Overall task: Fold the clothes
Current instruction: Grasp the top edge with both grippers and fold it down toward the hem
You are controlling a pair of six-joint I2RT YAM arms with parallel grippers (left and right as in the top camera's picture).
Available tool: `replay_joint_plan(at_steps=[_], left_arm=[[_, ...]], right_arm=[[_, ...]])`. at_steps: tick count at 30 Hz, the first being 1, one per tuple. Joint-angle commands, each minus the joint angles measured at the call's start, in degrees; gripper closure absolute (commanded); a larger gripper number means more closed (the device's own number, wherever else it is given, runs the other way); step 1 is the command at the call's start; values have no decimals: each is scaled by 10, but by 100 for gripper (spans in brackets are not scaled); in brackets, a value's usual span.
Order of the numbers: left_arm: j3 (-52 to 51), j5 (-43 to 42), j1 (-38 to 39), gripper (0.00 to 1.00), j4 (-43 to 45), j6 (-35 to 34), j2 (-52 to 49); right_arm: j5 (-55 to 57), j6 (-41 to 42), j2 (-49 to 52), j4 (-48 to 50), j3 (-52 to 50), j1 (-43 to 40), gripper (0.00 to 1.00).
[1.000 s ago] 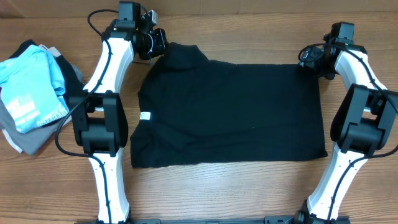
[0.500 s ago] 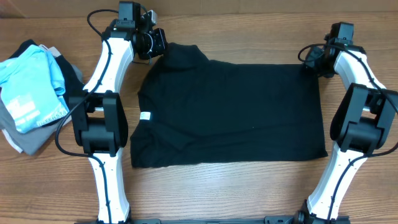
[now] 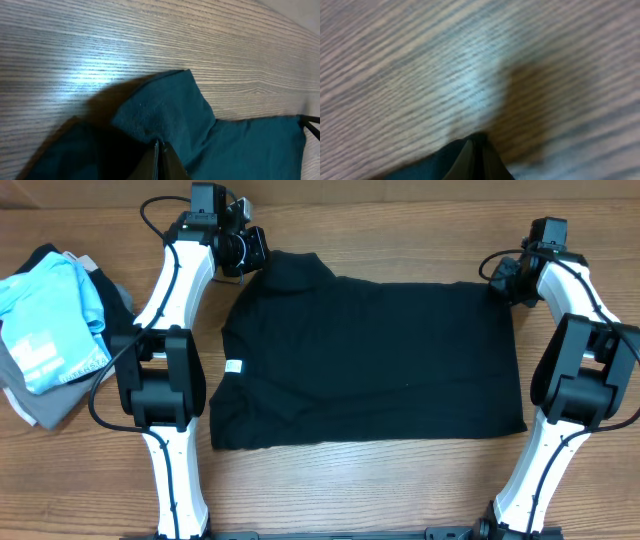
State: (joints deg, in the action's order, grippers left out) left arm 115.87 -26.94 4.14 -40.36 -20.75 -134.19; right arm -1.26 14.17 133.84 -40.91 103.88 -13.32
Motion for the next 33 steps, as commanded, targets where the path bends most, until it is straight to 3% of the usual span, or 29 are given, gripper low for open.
replay_joint_plan(at_steps=[1,5,13,24,33], left_arm=[[2,1,-1,96,-8,17,25],[2,5,-6,96,-30,26,56],[2,-1,-9,96,-171,37,132],[2,-60,-7,96,-436,85,166],[2,-59,5,96,-565,160,166]], right_arm=[[16,26,9,-30,35,-12,96],[17,26,7,-92,92,-22,96],[49,26,6,-260,196,-26,96],[106,24,6,-444,200,-26,96],[120,24,6,-524,200,-26,96]])
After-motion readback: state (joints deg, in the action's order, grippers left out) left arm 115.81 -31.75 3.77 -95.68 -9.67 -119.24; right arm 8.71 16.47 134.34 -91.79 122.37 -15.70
